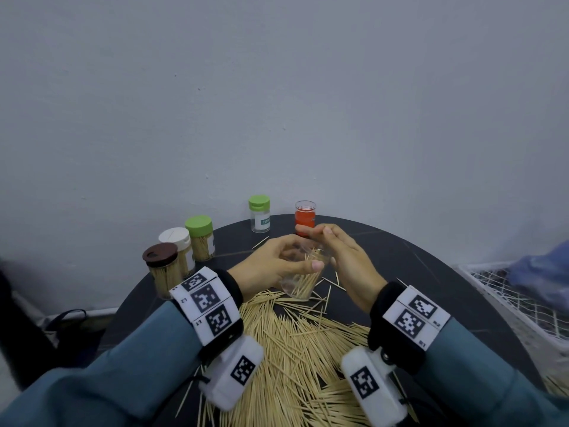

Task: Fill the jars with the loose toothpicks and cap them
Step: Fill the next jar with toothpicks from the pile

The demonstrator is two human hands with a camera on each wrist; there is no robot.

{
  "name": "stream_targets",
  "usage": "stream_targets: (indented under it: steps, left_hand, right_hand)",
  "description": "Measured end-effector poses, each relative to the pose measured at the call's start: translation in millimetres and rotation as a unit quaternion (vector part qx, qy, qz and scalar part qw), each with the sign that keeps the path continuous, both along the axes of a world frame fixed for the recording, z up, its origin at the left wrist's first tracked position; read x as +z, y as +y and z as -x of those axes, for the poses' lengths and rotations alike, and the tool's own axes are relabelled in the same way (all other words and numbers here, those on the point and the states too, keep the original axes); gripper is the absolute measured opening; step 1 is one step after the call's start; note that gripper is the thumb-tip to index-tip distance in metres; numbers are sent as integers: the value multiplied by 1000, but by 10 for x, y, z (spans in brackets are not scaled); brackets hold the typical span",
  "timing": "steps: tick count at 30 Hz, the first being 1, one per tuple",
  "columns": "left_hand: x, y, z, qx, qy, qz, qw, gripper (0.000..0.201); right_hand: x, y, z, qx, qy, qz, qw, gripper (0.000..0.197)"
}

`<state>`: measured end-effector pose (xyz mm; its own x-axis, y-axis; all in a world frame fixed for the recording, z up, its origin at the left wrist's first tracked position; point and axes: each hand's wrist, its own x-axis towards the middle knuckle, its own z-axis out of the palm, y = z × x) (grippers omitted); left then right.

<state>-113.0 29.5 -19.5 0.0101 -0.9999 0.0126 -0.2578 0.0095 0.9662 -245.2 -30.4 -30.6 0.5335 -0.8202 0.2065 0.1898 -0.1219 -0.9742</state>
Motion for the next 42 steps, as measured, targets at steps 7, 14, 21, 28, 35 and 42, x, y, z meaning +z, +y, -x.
stream_targets:
  steps: [7,14,21,28,35,42]
  left_hand:
    - [3,-22,-14,9,3,5,1000,40]
    - [-20,-57,-53,16,-16,14,1000,40]
    - [-20,-76,-88,15,-22,20,999,41]
    - [3,-71,-92,22,-37,26,999,40]
    - [29,-32,-60,10,-45,22,999,41]
    - [47,12,-30,3,-67,28,997,44]
  right_hand:
    - [137,-350,278,-111,437,96,888,28]
    - [72,-294,422,-56,708,93,698,39]
    - [42,-148,395,-24,722,129,680,37]
    - [36,8,424,45,691,164,702,52]
    - [-41,255,413,75,733,190,649,83]
    - [-82,485,294,59,729,232,641,54]
